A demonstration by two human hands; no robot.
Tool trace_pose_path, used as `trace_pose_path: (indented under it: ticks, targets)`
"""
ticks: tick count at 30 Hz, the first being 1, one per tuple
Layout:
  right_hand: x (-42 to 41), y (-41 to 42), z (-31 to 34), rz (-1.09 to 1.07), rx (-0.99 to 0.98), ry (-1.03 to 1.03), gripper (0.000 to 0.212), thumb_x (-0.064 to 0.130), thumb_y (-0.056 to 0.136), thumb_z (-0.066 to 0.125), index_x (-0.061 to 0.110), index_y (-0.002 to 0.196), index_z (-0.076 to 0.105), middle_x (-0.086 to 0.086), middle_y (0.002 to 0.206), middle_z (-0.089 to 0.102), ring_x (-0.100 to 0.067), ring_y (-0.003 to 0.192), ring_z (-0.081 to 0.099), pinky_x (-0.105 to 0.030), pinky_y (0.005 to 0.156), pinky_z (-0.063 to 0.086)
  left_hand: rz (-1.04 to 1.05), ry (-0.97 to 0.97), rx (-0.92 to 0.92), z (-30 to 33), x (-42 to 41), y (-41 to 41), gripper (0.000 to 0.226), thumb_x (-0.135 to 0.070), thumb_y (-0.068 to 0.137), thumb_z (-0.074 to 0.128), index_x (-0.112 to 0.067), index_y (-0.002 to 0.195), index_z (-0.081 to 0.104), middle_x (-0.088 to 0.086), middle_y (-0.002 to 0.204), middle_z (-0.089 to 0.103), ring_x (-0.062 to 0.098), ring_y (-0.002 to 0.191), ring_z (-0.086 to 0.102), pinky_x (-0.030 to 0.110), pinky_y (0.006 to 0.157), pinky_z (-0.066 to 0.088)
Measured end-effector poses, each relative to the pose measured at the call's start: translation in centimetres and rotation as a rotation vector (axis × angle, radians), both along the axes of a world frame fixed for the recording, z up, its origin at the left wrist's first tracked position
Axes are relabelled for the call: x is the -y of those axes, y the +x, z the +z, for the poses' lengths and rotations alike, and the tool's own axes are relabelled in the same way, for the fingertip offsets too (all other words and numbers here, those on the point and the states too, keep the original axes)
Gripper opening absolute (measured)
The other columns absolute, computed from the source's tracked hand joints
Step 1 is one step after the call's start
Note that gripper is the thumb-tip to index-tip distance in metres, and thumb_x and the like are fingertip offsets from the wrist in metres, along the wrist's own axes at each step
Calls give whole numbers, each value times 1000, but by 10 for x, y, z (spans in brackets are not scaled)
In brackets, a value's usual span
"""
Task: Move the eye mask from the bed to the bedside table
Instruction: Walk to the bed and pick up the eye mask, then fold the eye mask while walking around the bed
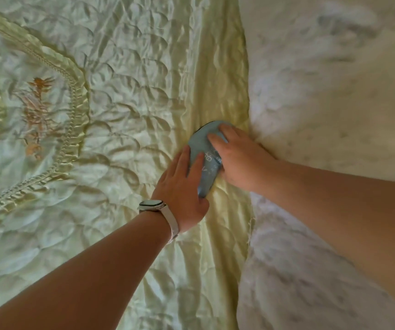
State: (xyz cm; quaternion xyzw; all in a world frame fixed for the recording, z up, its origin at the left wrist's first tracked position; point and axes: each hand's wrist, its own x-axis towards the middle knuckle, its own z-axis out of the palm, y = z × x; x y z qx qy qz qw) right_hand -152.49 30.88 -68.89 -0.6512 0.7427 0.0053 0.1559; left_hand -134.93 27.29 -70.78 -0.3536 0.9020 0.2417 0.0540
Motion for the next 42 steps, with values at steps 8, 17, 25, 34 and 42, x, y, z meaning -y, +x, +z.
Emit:
trace_pose_path:
  ticks: [8,17,25,34,42]
  targets:
    - [12,7,-1,23,-197,17,57,23,89,54,13,140,29,-14,147,30,-32,130,32,-44,90,46,45,-53,-104,-3,-5,-7,73,-17,90,58,-17,153,22,18,161,21,34,147,23,44,109,38]
    - [3,4,11,-57,-42,-70,21,8,85,54,12,106,55,-7,102,58,-29,89,51,-32,59,33,341,175,-376,19,4,0,56,7,87,46,-18,137,54,2,140,57,10,119,54,11,92,39]
    - [-22,33,58,-396,266,-62,13,25,84,54,16,75,49,0,59,52,-21,51,48,-30,46,29,571,495,-393,66,-1,30,53,3,88,42,-45,91,62,-3,75,66,-2,45,53,11,38,38]
    - [-53,54,159,-763,673,-67,9,16,73,56,9,70,50,-1,60,47,-16,54,42,-31,50,34,732,900,-514,161,-29,64,17,-11,76,60,-15,86,73,30,95,69,39,86,67,55,84,57]
    - [-92,61,286,-971,1036,-87,6,19,80,65,21,82,69,-9,85,72,-23,76,70,-42,69,60,895,1110,-582,275,-66,82,24,-17,98,51,-14,109,73,9,103,78,27,96,73,54,98,51]
